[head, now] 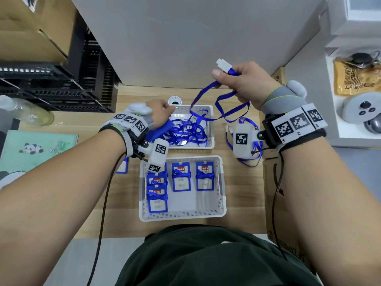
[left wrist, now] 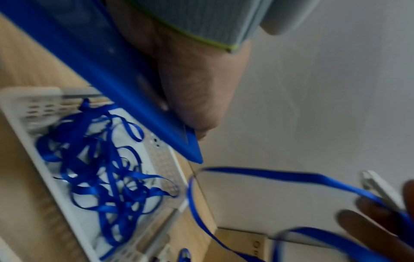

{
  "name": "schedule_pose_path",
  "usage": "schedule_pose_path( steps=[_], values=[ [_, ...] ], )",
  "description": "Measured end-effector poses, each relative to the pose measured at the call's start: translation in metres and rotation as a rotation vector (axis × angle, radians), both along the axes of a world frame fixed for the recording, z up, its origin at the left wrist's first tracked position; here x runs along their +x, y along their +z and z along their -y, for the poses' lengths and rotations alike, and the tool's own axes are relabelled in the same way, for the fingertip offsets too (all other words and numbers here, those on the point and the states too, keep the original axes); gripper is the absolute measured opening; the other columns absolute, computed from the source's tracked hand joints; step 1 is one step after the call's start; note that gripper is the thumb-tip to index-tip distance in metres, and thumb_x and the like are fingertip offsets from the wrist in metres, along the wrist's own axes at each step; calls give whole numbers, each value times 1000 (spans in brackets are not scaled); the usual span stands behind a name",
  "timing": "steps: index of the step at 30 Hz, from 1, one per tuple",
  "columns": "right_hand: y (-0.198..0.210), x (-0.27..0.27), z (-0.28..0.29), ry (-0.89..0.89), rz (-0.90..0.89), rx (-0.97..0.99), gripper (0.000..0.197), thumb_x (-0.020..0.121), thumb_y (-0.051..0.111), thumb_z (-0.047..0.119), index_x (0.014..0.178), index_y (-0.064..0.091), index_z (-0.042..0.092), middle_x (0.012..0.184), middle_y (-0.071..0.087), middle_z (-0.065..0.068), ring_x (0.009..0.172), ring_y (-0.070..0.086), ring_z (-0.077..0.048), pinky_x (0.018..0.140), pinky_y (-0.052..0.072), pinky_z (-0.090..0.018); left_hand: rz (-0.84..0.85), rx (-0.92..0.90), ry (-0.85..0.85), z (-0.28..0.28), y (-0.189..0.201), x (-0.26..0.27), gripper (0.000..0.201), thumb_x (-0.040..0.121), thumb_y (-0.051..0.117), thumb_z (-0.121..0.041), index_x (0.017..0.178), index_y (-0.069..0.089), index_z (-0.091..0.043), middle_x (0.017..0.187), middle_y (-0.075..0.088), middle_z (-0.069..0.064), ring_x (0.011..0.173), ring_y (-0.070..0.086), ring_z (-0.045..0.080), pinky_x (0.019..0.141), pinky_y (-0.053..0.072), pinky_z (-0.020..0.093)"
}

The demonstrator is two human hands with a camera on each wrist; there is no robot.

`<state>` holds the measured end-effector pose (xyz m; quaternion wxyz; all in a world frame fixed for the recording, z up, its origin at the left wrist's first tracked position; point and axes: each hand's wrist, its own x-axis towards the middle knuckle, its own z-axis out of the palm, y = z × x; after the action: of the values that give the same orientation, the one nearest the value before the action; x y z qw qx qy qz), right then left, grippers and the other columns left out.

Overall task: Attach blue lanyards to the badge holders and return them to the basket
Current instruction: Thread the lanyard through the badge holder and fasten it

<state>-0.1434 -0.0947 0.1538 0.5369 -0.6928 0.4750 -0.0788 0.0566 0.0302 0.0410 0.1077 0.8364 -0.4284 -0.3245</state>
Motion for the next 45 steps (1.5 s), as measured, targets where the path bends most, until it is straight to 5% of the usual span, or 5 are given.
schedule_pose_path(
  steps=[9,15,29,37,45],
  values=[
    [27,2,-25,190,65,155,45,101,44,43,100,72,8,61,39,-2,44,19,-12,39,14,-18,-138,-430,-11,10,92,-28,40,99,37,-53,93,68,-28,67,58,-12,64,51,5,64,37,26],
    [38,-2,-43,139,66,267,41,94,40,26,75,75,15,63,44,-5,42,15,-13,42,11,-20,-310,-579,-64,-2,126,-44,32,94,49,-48,86,64,-21,64,63,1,52,47,7,58,39,26],
    [57,-23,-67,238,57,-94,49,103,33,46,93,72,18,111,69,6,70,55,-16,50,30,-25,-366,-636,-31,-32,159,-64,19,98,54,-25,87,63,-13,70,65,-5,45,43,-2,48,31,12],
    [57,-26,-70,216,136,-189,22,95,59,34,81,68,19,64,58,-3,68,47,-18,64,47,-33,-361,-628,-94,-39,169,-63,16,90,61,-25,103,70,-23,97,71,4,94,65,15,96,49,37],
    [61,-23,-77,153,228,-74,15,95,57,19,83,63,11,52,57,1,47,50,-13,60,47,-27,-287,-642,-151,-43,174,-61,15,89,62,-26,103,67,-28,79,64,-10,73,60,23,71,47,33]
  ],
)
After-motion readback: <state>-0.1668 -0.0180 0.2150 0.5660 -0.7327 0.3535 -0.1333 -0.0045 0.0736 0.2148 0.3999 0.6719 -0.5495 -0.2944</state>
